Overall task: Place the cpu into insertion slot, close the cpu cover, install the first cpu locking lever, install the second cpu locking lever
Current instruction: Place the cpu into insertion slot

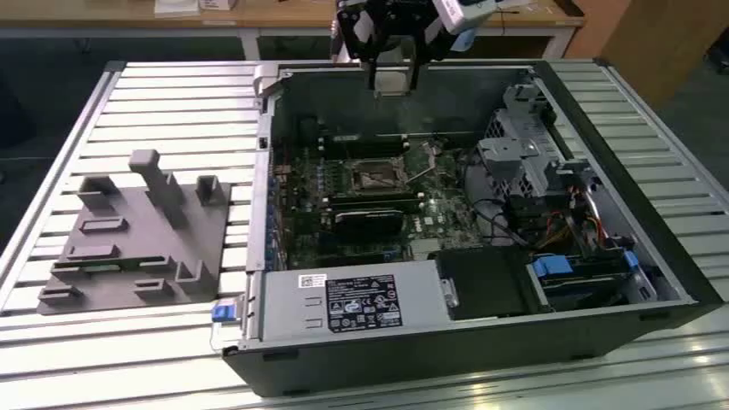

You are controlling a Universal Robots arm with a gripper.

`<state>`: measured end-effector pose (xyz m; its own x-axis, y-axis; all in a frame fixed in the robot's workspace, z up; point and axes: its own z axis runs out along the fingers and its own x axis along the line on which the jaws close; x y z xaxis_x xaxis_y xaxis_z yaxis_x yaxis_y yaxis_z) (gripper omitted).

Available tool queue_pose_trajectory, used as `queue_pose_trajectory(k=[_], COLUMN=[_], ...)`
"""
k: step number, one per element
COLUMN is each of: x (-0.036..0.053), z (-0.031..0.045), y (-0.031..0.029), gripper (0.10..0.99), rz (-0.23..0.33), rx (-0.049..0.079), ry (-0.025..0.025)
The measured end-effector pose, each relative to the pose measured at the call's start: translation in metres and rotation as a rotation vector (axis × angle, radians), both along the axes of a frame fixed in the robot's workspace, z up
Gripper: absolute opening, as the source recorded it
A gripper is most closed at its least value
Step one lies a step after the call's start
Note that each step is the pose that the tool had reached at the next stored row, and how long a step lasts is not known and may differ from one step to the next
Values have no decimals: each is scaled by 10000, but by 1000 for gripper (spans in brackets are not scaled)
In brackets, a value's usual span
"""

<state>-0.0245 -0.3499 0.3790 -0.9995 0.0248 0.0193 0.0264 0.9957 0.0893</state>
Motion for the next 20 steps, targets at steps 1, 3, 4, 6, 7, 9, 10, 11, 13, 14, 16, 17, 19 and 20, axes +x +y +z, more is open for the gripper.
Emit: queue_pose_trajectory(k=[1,3,4,6,7,9,10,11,13,14,16,17,19,20], x=[0,0,0,0,0,0,0,0,0,0,0,0,0,0], z=[0,0,0,0,0,0,0,-2,-12,-21,-45,-60,-95,-113], y=[0,0,0,0,0,0,0,0,0,0,0,0,0,0], gripper=[541,541,541,541,541,541,541,541,541,541,541,541,541,541], rz=[0,0,0,0,0,0,0,0,-1,0,0,0,1,0], rx=[0,0,0,0,0,0,-1,-1,-1,0,0,0,-1,0], ry=[0,0,0,0,0,0,0,0,1,0,0,0,1,0])
